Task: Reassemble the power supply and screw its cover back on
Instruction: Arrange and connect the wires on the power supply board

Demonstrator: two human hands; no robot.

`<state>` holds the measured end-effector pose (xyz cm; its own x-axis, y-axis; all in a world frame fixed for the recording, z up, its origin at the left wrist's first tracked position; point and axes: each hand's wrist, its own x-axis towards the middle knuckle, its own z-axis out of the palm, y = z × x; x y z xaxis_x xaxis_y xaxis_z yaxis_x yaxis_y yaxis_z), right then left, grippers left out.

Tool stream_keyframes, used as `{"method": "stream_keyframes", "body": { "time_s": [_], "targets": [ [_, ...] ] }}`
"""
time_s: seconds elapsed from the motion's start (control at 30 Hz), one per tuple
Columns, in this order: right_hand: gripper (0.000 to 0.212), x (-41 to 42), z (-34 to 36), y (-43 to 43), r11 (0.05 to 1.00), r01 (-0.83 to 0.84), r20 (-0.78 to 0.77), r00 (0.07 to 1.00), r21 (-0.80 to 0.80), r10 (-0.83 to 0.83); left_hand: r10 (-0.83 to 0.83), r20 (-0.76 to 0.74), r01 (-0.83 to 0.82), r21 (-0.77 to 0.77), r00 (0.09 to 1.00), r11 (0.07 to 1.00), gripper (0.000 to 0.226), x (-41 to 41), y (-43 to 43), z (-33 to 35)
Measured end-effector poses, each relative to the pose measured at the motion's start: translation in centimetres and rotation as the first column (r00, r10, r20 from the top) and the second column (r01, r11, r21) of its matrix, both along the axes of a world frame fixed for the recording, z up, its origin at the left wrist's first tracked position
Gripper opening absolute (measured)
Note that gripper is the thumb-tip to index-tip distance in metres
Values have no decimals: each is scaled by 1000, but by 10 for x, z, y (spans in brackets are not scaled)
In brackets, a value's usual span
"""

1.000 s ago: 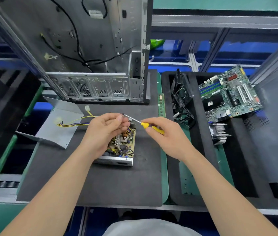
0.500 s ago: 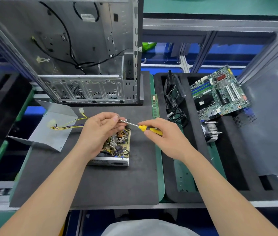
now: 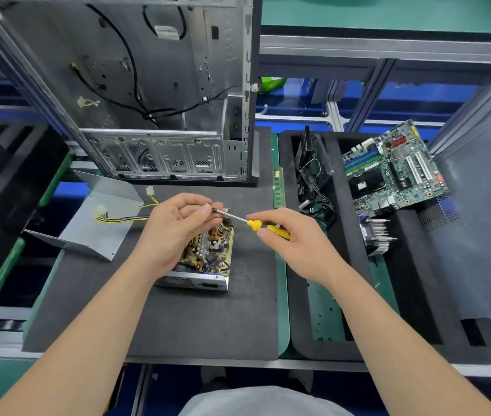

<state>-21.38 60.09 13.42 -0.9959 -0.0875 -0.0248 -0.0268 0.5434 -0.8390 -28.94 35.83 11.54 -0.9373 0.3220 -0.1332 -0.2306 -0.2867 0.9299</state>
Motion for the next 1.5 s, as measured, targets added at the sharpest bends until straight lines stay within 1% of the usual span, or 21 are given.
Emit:
{"method": "stream_keyframes", "body": {
  "time_s": [0.1, 0.2, 0.4, 0.5, 0.57, 0.63, 0.7, 0.8, 0.9, 0.97, 1.03, 1.07, 1.13, 1.17, 1.23, 1.27, 1.33, 1.37, 1.4, 1.43, 1.5],
  "targets": [
    [29, -1, 0, 1, 1000, -5, 1, 1000, 15, 5, -11, -26, 10, -35, 1000, 999, 22, 2, 1, 1],
    [28, -1, 0, 2, 1000, -11, 10, 1000, 5, 11, -19, -54, 15, -67, 998, 998, 17, 2, -1, 3],
    [27, 2, 0, 0, 995, -7, 47, 999, -97, 11, -48, -89, 43, -63, 995, 997, 12, 2, -4, 9],
    [27, 4, 1, -1, 998, 5, 39, 999, -69, -2, -74, -148, 45, -188, 986, 981, 10, 0, -5, 10],
    [28, 4, 1, -2, 1000, 5, 15, 1000, -6, -5, -94, -188, 37, -288, 978, 957, 11, -2, -8, 11],
    [28, 5, 2, -4, 999, 17, -34, 999, 52, -16, -102, -200, 30, -335, 974, 942, 12, -3, -10, 13],
    [30, 6, 5, -7, 997, 42, -100, 994, 70, -35, -91, -183, 28, -319, 979, 947, 11, -4, -10, 13],
    [34, 6, 7, -10, 993, 66, -195, 980, 99, -45, -58, -103, 31, -240, 993, 970, 11, -4, -10, 12],
    [38, 5, 9, -8, 993, 80, -209, 976, 92, -59, -64, -4, 62, -175, 998, 983, 26, -5, -10, 11],
    [36, 4, 7, -6, 996, 85, -167, 983, 22, -81, -75, 39, 80, -135, 996, 988, 32, -6, -10, 10],
    [27, 2, 6, -2, 982, 116, -67, 990, -148, -127, -86, 54, 92, -119, 995, 989, 30, -6, -11, 10],
    [20, 1, 5, -1, 954, 148, -9, 988, -261, -155, -93, 57, 99, -117, 994, 988, 28, -6, -11, 10],
    [9, 0, 5, 0, 863, 230, 70, 972, -449, -223, -100, 59, 106, -110, 993, 988, 23, -4, -10, 9],
    [10, 0, 4, -1, 808, 268, 101, 962, -525, -253, -94, 59, 100, -104, 994, 990, 22, -3, -8, 9],
    [19, -1, 3, -5, 671, 333, 185, 941, -662, -284, -65, 67, 70, -83, 996, 994, 22, -1, -4, 9],
    [20, -2, 3, -7, 598, 354, 225, 933, -719, -281, -52, 73, 57, -73, 996, 996, 21, 0, -2, 9],
    [15, -3, 4, -9, 447, 372, 279, 924, -813, -261, -51, 84, 57, -76, 995, 995, 20, 0, 1, 9],
    [12, -4, 4, -9, 387, 375, 291, 921, -842, -260, -62, 89, 70, -89, 994, 994, 19, 0, 1, 9],
    [12, -5, 4, -9, 357, 375, 288, 918, -855, -274, -75, 93, 85, -109, 993, 990, 20, 0, 1, 8],
    [12, -6, 4, -9, 360, 374, 273, 914, -855, -300, -88, 92, 100, -131, 992, 986, 21, 0, 1, 8],
    [10, -7, 5, -7, 409, 367, 230, 909, -835, -346, -110, 81, 122, -161, 991, 979, 25, 0, 1, 6]
  ]
}}
